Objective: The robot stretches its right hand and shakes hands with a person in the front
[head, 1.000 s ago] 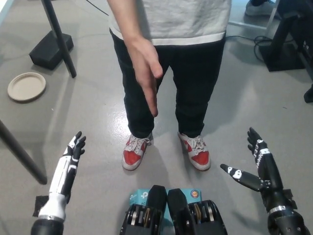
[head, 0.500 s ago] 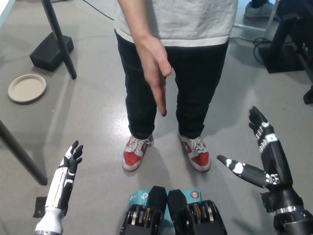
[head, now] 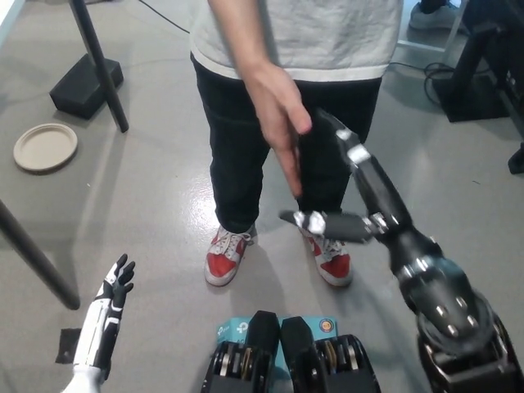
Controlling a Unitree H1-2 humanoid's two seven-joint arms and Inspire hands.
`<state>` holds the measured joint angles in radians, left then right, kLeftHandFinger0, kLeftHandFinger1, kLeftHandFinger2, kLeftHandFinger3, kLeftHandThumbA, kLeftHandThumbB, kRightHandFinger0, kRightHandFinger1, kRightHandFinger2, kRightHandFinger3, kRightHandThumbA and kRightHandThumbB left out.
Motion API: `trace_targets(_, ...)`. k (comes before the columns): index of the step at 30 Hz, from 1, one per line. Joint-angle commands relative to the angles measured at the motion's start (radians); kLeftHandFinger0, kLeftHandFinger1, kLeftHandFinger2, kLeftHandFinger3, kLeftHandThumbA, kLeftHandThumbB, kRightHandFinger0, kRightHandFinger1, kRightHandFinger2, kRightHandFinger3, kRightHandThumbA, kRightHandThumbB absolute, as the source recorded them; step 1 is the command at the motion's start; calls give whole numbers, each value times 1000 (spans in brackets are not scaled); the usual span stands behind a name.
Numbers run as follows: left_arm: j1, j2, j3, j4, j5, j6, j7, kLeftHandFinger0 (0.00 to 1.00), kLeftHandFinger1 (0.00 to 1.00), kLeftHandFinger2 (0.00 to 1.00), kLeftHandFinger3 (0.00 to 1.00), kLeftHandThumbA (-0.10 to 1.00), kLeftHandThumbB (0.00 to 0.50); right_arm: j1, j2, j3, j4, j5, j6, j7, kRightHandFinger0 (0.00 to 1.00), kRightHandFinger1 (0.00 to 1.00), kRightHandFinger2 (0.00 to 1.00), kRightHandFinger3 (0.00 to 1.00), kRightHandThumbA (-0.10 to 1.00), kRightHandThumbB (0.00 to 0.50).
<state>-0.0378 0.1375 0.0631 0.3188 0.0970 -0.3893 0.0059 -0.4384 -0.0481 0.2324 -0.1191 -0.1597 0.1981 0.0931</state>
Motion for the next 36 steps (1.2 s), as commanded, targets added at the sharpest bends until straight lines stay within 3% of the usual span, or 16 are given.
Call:
trace_targets(1, 13, -1, 6, 0, 14, -53, 35, 1000, 1000, 1000, 1000, 1000, 58, -94, 28, 11, 100, -25, 83, 17, 1000, 1000, 1000, 1000, 1000, 322)
trace_targets(3, 22, 1, 4, -12, 20, -40, 30, 1000, 1000, 1000, 1000, 1000, 88, -129, 41, 5, 163, -31, 86, 4, 1000, 1000, 1000, 1000, 1000, 331)
trace_targets(7, 25, -1, 4, -9, 35, -49, 40, 1000, 1000, 1000, 1000, 1000, 102, -197, 63, -13, 274, -25, 76, -17, 1000, 1000, 1000, 1000, 1000, 342)
trace_targets(11, 26, 0, 2, -11, 49, -48, 47, 1000, 1000, 1000, 1000, 1000, 100, -217, 70, -23, 304, -17, 67, -14, 1000, 1000, 1000, 1000, 1000, 340)
trace_targets(13, 26, 4, 3, -8, 43, -54, 43, 1000, 1000, 1000, 1000, 1000, 94, -289, 94, -48, 422, 14, 37, -20, 1000, 1000, 1000, 1000, 1000, 316)
trace_targets(18, 38, 4, -3, -22, 45, -30, 31, 1000, 1000, 1000, 1000, 1000, 110, -373, 112, -82, 566, 22, 40, -34, 1000, 1000, 1000, 1000, 1000, 332)
trace_targets(23, 41, 7, -5, -13, 59, -51, 39, 1000, 1000, 1000, 1000, 1000, 98, -407, 122, -97, 607, 11, 23, -48, 1000, 1000, 1000, 1000, 1000, 321)
trace_targets(30, 27, 6, -6, -13, 60, -40, 37, 1000, 1000, 1000, 1000, 1000, 128, -460, 124, -88, 601, -16, 32, -60, 1000, 1000, 1000, 1000, 1000, 309)
trace_targets(32, 23, 3, -7, -29, 52, -18, 29, 1000, 1000, 1000, 1000, 1000, 120, -486, 133, -97, 600, -16, 41, -76, 1000, 1000, 1000, 1000, 915, 292)
trace_targets(35, 20, 3, -7, -31, 53, -15, 29, 1000, 1000, 1000, 1000, 1000, 121, -490, 134, -99, 601, -15, 42, -78, 1000, 1000, 1000, 1000, 906, 293)
trace_targets(36, 19, 3, -10, -34, 65, -13, 32, 1000, 1000, 1000, 1000, 1000, 115, -496, 144, -106, 601, -25, 47, -110, 1000, 1000, 1000, 1000, 791, 327)
